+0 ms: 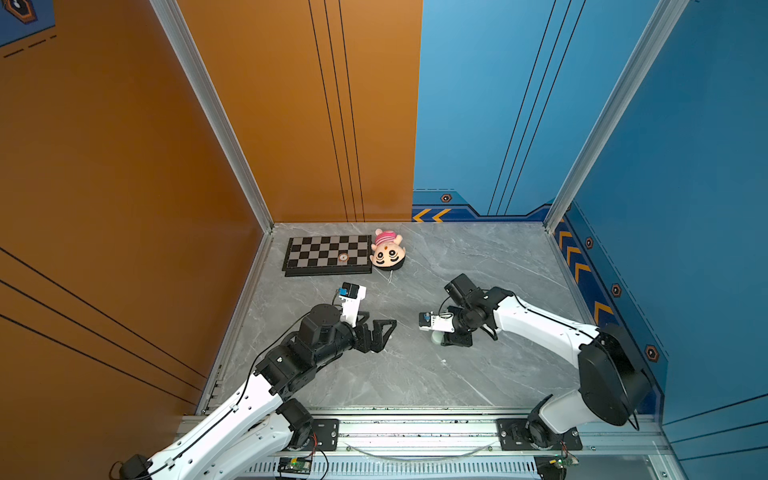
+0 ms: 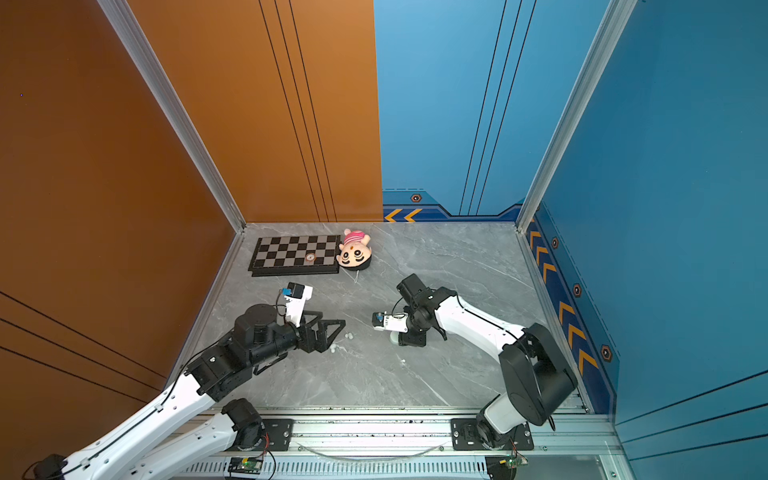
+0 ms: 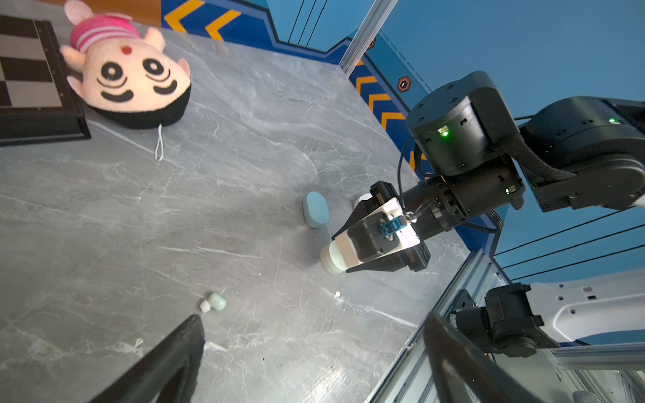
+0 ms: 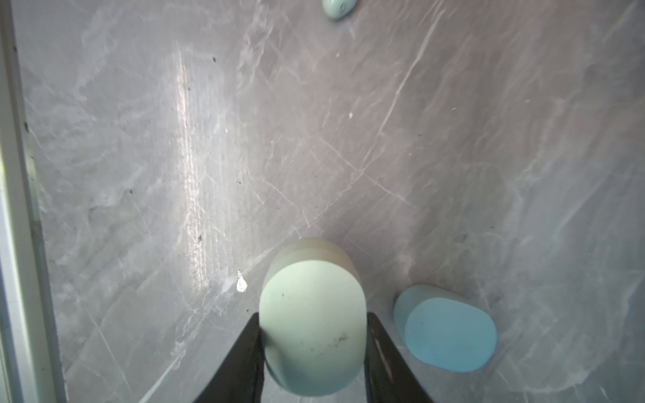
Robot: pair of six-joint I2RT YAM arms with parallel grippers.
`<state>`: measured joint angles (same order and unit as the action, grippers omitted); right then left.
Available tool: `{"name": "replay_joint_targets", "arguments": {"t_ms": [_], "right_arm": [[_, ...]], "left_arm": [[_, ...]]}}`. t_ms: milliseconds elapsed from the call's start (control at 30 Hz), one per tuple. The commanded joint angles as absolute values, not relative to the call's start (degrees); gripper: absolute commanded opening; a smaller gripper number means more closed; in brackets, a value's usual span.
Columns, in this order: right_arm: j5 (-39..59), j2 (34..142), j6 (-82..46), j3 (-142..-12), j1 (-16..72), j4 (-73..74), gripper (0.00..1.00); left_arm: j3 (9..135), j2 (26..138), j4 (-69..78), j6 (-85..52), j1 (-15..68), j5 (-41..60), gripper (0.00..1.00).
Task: Insert the wireless bluetooth earbuds into the charging case
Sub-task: 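Lift the green case with the right gripper and pass it to the left gripper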
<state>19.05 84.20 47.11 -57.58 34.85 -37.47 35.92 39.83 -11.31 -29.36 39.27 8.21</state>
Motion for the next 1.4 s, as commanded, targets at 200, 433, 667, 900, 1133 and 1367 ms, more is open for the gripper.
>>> {"name": "replay_joint_targets", "arguments": {"t_ms": [200, 433, 667, 900, 1133, 1367], "right_arm": [[37.52, 75.07, 37.2, -62.06, 30.71, -40.89, 0.27], [46.28, 74.56, 33.98, -66.78, 29.71, -42.81, 0.26], [51.31, 74.79, 32.61, -70.81, 30.57, -44.91, 0.25], [50.87, 76.08, 34.04, -73.91, 32.16, -47.99, 0.25], [49.46, 77.76, 35.68, -75.04, 33.13, -50.18, 0.24], [49.83, 78.79, 36.12, -75.05, 33.56, -50.14, 0.23]], "left_arm": [[33.01, 37.78, 0.26, -15.97, 38.58, 17.67, 0.99], [34.28, 40.1, -2.09, 1.19, 38.54, 31.72, 0.99], [34.22, 45.37, 1.25, 4.46, 38.66, 37.27, 0.92], [35.26, 52.96, 11.06, 2.6, 38.58, 41.72, 0.83], [35.85, 58.34, 17.06, 2.75, 38.62, 42.55, 0.78], [36.21, 60.6, 20.86, 1.02, 38.54, 43.32, 0.72]]}}
